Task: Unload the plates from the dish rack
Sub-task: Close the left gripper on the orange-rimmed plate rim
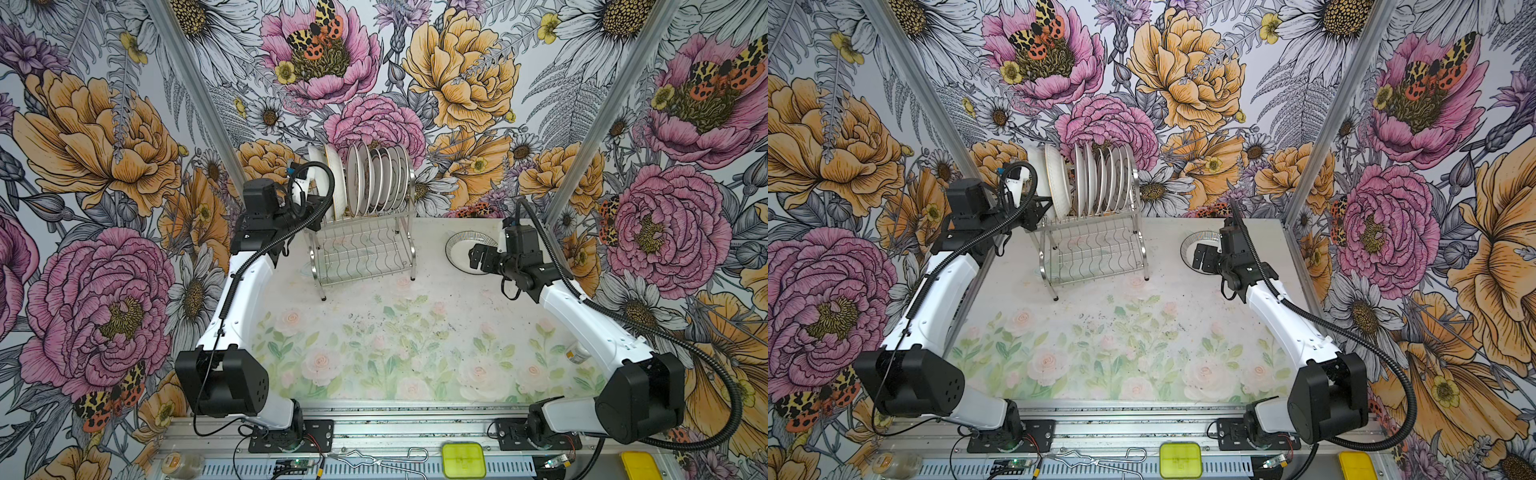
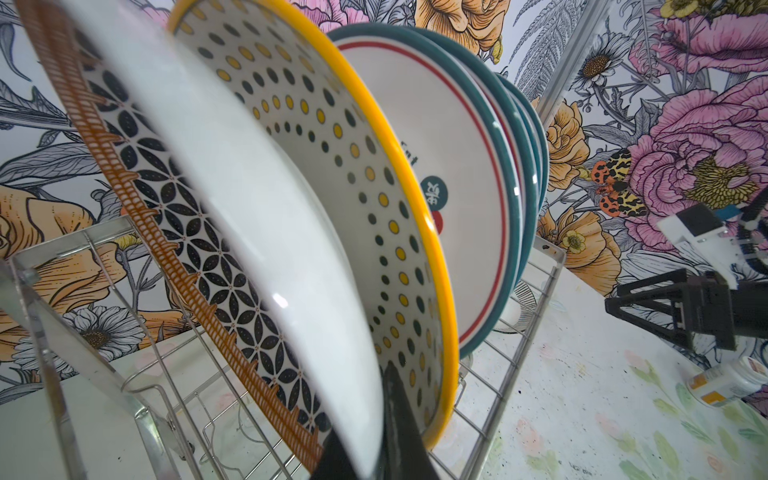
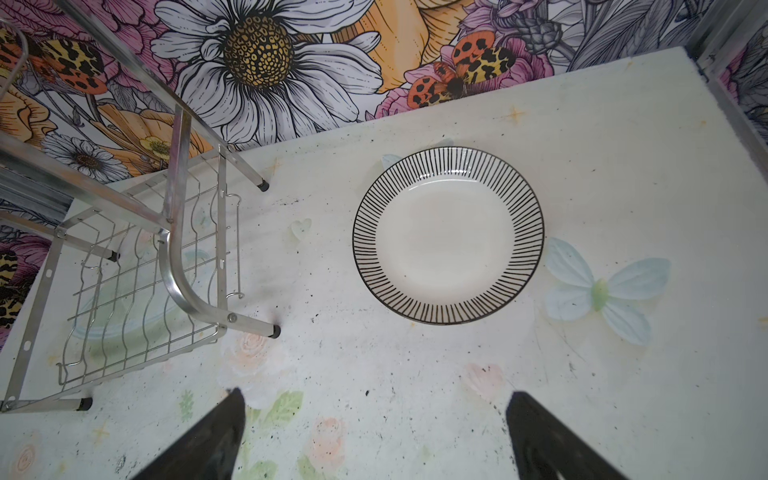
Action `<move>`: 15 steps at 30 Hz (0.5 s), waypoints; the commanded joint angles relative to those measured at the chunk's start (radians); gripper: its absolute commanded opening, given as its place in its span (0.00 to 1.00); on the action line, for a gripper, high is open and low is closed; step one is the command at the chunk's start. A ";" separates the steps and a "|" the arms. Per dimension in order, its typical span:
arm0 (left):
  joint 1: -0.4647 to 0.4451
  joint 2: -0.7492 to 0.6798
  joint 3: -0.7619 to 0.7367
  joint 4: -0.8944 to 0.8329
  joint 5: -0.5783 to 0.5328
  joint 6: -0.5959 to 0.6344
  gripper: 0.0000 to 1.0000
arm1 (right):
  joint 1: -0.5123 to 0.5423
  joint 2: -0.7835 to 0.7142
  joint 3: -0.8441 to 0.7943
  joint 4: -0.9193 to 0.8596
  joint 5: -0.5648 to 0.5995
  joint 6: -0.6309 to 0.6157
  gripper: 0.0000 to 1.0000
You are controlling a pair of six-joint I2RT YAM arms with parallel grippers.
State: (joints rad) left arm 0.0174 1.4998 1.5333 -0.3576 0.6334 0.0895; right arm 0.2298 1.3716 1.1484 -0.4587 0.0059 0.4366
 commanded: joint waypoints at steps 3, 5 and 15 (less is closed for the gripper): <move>0.004 0.004 -0.023 -0.023 -0.066 0.008 0.00 | 0.006 0.023 0.037 0.020 -0.007 0.019 1.00; 0.006 0.000 -0.025 -0.024 -0.057 0.005 0.00 | 0.006 0.026 0.040 0.020 -0.012 0.020 0.99; 0.008 -0.011 0.006 -0.064 -0.095 -0.012 0.00 | 0.005 0.037 0.046 0.019 -0.014 0.024 1.00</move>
State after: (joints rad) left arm 0.0170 1.4952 1.5326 -0.3656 0.6178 0.0971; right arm 0.2298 1.3975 1.1618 -0.4587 0.0025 0.4538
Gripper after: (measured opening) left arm 0.092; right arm 0.995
